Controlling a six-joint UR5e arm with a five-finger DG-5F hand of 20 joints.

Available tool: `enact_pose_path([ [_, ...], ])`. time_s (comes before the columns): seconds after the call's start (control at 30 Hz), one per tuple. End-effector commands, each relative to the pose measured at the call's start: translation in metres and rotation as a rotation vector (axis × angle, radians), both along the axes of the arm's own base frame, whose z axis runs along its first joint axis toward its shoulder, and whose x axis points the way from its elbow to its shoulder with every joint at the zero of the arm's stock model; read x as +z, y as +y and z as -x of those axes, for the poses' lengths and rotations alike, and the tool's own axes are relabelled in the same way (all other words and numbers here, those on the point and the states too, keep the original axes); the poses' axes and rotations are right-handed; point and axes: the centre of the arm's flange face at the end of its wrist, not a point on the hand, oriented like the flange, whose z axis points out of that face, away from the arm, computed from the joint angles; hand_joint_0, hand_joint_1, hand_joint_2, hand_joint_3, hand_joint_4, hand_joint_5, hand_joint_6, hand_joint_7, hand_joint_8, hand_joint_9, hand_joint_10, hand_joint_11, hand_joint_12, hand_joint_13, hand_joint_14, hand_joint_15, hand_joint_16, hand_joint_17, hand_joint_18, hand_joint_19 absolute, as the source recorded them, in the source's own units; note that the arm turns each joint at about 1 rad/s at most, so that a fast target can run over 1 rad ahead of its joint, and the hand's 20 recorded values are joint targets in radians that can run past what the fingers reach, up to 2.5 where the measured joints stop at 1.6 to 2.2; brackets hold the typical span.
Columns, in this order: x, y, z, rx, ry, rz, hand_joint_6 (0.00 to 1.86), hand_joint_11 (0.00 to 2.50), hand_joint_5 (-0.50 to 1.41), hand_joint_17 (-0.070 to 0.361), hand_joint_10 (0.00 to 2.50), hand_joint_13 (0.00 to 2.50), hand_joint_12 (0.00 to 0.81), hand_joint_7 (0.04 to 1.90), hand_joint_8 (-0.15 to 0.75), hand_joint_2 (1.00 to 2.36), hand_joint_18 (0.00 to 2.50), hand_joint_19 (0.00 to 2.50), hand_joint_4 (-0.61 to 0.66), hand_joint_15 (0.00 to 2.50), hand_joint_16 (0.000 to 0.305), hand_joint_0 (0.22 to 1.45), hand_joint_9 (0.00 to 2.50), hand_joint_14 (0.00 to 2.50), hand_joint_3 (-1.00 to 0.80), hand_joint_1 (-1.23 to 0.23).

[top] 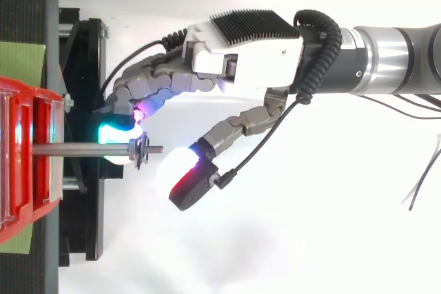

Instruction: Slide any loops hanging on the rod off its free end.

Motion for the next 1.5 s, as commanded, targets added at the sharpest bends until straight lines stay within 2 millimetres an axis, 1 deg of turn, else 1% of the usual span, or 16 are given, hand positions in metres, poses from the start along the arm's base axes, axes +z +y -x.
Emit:
enact_pose_path([
  [0.0, 0.0, 0.0, 0.0, 0.002, 0.006, 0.0, 0.5, 0.14, -0.14, 0.086, 0.01, 0.63, 0.24, 1.32, 0.26, 1.01, 0.54, 0.11, 0.21, 0.0, 0.038, 0.54, 0.72, 0.0, -0.43, -0.57],
  [0.2, 0.0, -0.002, 0.001, 0.001, 0.006, -0.001, 0.5, 0.14, -0.13, 0.086, 0.0, 0.63, 0.236, 1.45, 0.262, 1.01, 0.55, 0.12, 0.19, 0.0, 0.038, 0.54, 0.73, 0.0, -0.43, -0.57],
  [0.37, 0.0, -0.006, 0.001, -0.004, 0.006, -0.001, 0.6, 0.14, -0.15, 0.086, 0.0, 0.64, 0.236, 1.36, 0.263, 1.01, 0.55, 0.11, 0.17, 0.0, 0.038, 0.54, 0.73, 0.0, -0.42, -0.58],
  [0.57, -0.001, -0.006, 0.001, -0.001, 0.007, -0.005, 0.69, 0.14, -0.16, 0.084, 0.01, 0.64, 0.234, 1.28, 0.262, 1.01, 0.55, 0.12, 0.15, 0.0, 0.038, 0.55, 0.74, 0.0, -0.38, -0.59],
  [0.73, 0.001, -0.007, 0.0, -0.002, 0.004, -0.009, 0.75, 0.15, -0.18, 0.084, 0.0, 0.64, 0.229, 1.25, 0.264, 1.01, 0.55, 0.13, 0.14, 0.0, 0.037, 0.56, 0.74, 0.0, -0.35, -0.59],
  [0.9, 0.004, -0.008, -0.001, -0.002, 0.008, -0.012, 0.77, 0.16, -0.18, 0.084, 0.0, 0.64, 0.23, 1.25, 0.266, 1.01, 0.56, 0.13, 0.13, 0.0, 0.037, 0.56, 0.75, 0.0, -0.33, -0.59],
  [1.07, 0.009, -0.008, -0.003, 0.003, 0.026, -0.009, 0.81, 0.16, -0.19, 0.084, 0.01, 0.65, 0.231, 1.25, 0.264, 1.02, 0.56, 0.13, 0.13, 0.0, 0.038, 0.56, 0.75, 0.0, -0.26, -0.6],
  [1.13, 0.011, -0.008, -0.004, 0.011, 0.035, -0.007, 0.83, 0.16, -0.19, 0.085, 0.0, 0.65, 0.231, 1.25, 0.267, 1.02, 0.57, 0.13, 0.1, 0.0, 0.038, 0.55, 0.75, 0.0, -0.21, -0.6],
  [1.3, 0.012, -0.006, -0.003, 0.03, 0.046, -0.001, 0.85, 0.16, -0.19, 0.085, 0.01, 0.65, 0.232, 1.31, 0.269, 1.03, 0.57, 0.13, 0.07, 0.0, 0.038, 0.54, 0.75, 0.0, -0.12, -0.61],
  [1.47, 0.022, -0.006, -0.002, 0.032, 0.038, 0.002, 0.86, 0.16, -0.19, 0.085, 0.01, 0.65, 0.228, 1.35, 0.268, 1.03, 0.57, 0.14, 0.03, 0.0, 0.038, 0.55, 0.75, 0.0, -0.07, -0.62],
])
